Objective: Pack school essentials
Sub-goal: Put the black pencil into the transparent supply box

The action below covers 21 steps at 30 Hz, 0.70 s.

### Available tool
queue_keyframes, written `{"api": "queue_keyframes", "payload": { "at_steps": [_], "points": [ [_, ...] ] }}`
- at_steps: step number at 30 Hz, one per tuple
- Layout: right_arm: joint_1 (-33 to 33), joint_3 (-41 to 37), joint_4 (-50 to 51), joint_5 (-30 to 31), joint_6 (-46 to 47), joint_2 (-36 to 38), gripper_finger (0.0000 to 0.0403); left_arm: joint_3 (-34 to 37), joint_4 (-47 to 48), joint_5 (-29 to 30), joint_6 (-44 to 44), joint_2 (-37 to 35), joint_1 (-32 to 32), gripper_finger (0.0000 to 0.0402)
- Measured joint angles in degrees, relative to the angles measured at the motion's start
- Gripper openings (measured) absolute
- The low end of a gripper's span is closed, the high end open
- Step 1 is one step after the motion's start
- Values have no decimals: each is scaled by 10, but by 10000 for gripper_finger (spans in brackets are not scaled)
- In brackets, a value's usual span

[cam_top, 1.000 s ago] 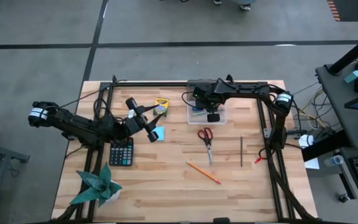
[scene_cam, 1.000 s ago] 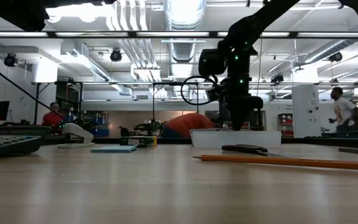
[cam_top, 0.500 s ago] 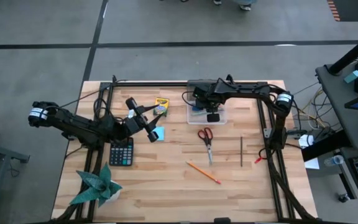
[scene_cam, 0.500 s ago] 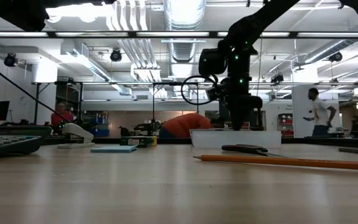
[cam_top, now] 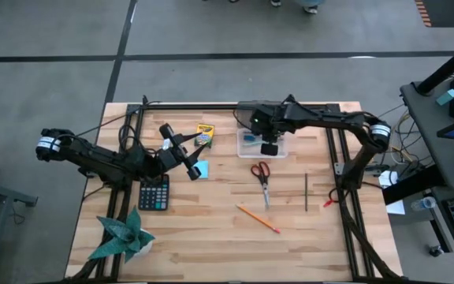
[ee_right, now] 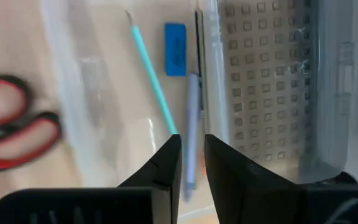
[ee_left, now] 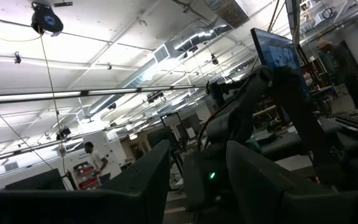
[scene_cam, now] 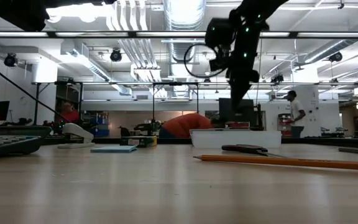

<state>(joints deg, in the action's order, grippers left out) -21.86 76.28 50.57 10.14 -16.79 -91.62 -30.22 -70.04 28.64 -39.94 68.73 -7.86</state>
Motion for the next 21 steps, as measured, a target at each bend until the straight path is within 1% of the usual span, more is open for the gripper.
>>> {"api": "queue_keyframes", "payload": {
  "at_steps": [13, 21],
  "points": [
    [137, -63, 0, -1, 245, 104, 61, 0, 0, 0, 0, 0, 0, 141],
    [195, -134, 1, -3, 414, 157, 61, 0, 0, 0, 0, 0, 0, 141]
  ]
}}
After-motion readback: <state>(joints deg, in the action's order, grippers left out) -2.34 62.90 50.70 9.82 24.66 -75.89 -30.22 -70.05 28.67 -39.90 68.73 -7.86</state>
